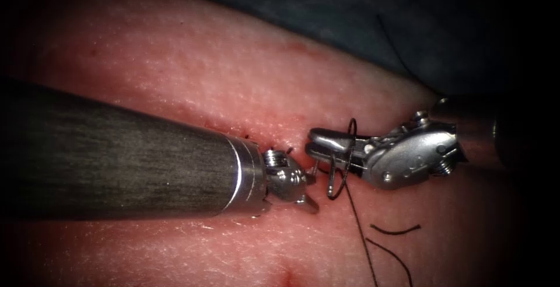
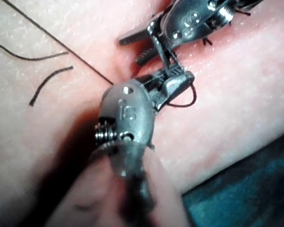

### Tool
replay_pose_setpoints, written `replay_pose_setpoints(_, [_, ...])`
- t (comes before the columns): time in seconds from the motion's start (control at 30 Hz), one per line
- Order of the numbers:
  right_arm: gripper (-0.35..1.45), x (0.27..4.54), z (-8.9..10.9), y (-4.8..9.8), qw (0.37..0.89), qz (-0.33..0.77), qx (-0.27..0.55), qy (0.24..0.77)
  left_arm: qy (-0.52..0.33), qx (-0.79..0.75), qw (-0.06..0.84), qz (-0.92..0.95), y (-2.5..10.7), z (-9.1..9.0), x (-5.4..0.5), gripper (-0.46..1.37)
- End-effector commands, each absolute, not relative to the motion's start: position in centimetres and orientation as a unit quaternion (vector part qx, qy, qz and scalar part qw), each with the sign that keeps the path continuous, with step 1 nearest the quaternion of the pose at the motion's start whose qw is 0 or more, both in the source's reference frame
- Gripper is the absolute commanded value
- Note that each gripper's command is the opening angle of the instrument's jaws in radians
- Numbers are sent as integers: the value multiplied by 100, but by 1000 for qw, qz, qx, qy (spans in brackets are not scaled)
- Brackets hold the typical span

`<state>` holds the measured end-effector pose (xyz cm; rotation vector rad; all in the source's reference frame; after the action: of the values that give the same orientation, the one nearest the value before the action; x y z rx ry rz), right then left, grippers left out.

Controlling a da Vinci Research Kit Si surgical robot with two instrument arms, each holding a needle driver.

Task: Wound Closure
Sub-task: Throw the needle through the target on the bottom of the cut with the right gripper

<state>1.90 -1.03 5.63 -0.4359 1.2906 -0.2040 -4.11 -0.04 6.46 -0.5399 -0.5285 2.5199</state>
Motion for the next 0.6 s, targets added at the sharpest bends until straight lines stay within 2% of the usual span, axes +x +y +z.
replay_pose_setpoints(0.03, [-35,190,564,-103,772,-92,-202,596,-194,-198,252,927,-4,642,-409,15])
replay_pose_setpoints(0.13, [-35,190,564,-102,772,-88,-199,597,-191,-198,252,928,-4,631,-405,-15])
replay_pose_setpoints(0.27, [-35,191,566,-98,774,-71,-188,601,-192,-198,250,928,-7,626,-406,-35])
replay_pose_setpoints(0.6, [-35,181,573,-75,778,-14,-145,612,-183,-206,252,928,-35,626,-414,-35])
